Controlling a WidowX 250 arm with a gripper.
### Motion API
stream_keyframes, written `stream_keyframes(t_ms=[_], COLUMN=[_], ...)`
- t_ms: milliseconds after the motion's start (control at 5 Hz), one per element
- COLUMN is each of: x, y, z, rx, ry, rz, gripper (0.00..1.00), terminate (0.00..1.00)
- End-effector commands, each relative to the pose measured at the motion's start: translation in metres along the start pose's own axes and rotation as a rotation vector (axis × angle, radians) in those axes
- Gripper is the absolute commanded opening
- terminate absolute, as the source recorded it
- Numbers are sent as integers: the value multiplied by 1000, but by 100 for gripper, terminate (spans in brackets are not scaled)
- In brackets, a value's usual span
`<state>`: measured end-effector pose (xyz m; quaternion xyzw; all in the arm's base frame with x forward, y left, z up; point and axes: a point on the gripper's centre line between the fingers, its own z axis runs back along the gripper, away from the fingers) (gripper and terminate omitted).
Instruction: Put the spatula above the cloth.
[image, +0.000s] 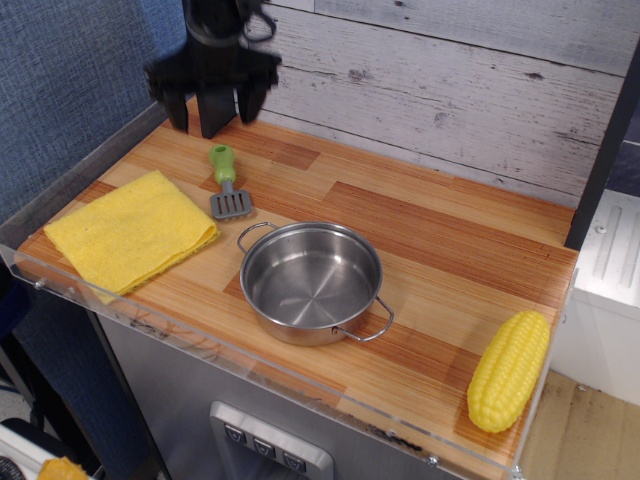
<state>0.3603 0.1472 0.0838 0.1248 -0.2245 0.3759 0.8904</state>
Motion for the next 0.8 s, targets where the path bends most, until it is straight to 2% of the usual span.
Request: stream_keyframes(t_ms=[0, 400, 600], x=[10, 4, 4], y=[-5, -7, -4], z=[84, 108, 118], rx=[-106, -146, -155], ry=[-164, -227, -247], rz=[17, -43, -7], gripper=[100, 100, 100], terminate=[0, 0, 100])
